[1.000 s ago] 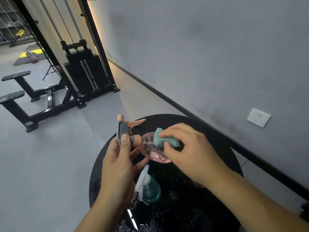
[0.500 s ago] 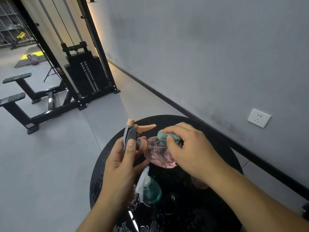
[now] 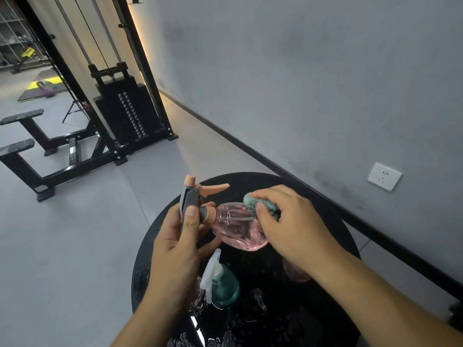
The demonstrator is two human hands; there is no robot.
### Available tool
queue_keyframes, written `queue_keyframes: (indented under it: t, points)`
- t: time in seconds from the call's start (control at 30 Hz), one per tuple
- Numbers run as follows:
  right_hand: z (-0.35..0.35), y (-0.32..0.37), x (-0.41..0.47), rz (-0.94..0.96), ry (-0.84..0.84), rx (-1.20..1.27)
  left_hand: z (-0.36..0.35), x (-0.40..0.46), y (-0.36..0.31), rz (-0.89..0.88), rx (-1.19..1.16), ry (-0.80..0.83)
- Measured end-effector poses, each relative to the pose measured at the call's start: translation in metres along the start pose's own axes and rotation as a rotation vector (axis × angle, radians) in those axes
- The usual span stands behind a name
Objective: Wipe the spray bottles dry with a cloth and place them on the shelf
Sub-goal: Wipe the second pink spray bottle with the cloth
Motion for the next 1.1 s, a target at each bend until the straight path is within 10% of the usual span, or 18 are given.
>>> queue_keyframes:
  t: [1.1]
  points:
    - [0.002,-0.001,-0.005,-0.035,-0.073,0.358,0.004,0.004,-0.002,0.207,-0.214,-0.098]
Point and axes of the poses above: each hand's wrist, its own x-axis towards the middle knuckle, its own z-axis out of the back of the hand, y = z × x, the point moved 6 cm from there along x, towards the middle knuckle, and after that the axes turned 6 degrees about x, right-handed, at the moved point
